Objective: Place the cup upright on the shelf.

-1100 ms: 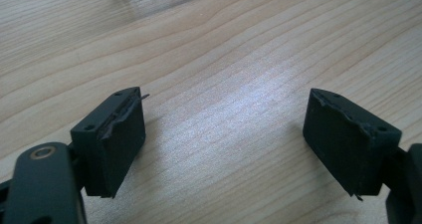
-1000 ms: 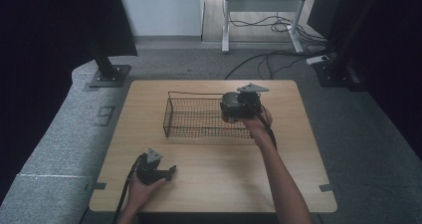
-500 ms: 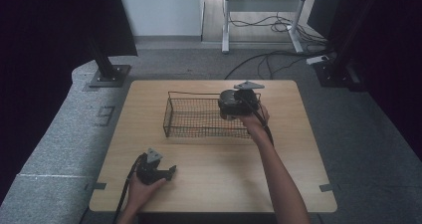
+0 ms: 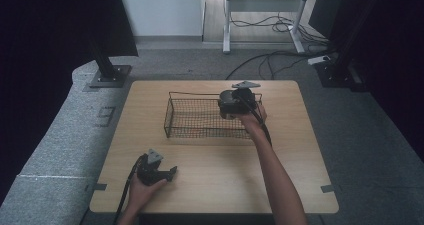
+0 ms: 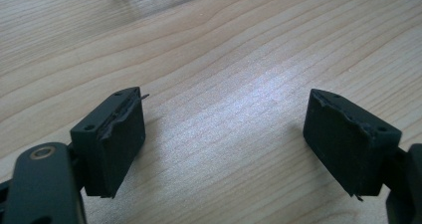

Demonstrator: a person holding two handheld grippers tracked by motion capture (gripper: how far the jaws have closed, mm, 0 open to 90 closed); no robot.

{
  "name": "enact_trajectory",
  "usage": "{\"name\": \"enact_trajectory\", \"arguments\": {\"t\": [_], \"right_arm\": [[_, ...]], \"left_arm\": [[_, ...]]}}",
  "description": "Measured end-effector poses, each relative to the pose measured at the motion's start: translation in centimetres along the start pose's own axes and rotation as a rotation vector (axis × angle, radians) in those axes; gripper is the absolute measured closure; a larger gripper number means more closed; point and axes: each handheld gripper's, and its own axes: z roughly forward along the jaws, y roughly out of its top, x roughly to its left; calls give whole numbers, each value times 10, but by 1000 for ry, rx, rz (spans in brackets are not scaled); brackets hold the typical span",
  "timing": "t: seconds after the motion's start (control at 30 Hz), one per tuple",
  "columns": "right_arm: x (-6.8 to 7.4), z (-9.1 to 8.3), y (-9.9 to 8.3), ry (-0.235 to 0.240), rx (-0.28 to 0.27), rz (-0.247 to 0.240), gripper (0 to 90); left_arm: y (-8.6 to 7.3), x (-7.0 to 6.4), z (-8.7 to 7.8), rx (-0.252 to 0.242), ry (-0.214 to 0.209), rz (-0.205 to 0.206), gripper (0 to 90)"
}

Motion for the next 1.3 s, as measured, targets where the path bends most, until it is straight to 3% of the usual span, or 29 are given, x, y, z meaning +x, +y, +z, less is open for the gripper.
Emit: {"name": "enact_trajectory", "arguments": {"t": [0.67, 0.83, 0.97, 1.3], "right_arm": [[-4, 29, -15, -27, 63, 21, 137], [-4, 35, -20, -35, 86, 11, 137], [-4, 39, -24, -68, 110, -3, 137], [-5, 43, -32, -66, 133, -4, 137]], "left_arm": [[0, 0, 0, 2, 0, 1, 166], [0, 0, 0, 1, -1, 0, 165], [0, 0, 0, -1, -4, 0, 166], [0, 0, 0, 0, -2, 2, 166]]}}
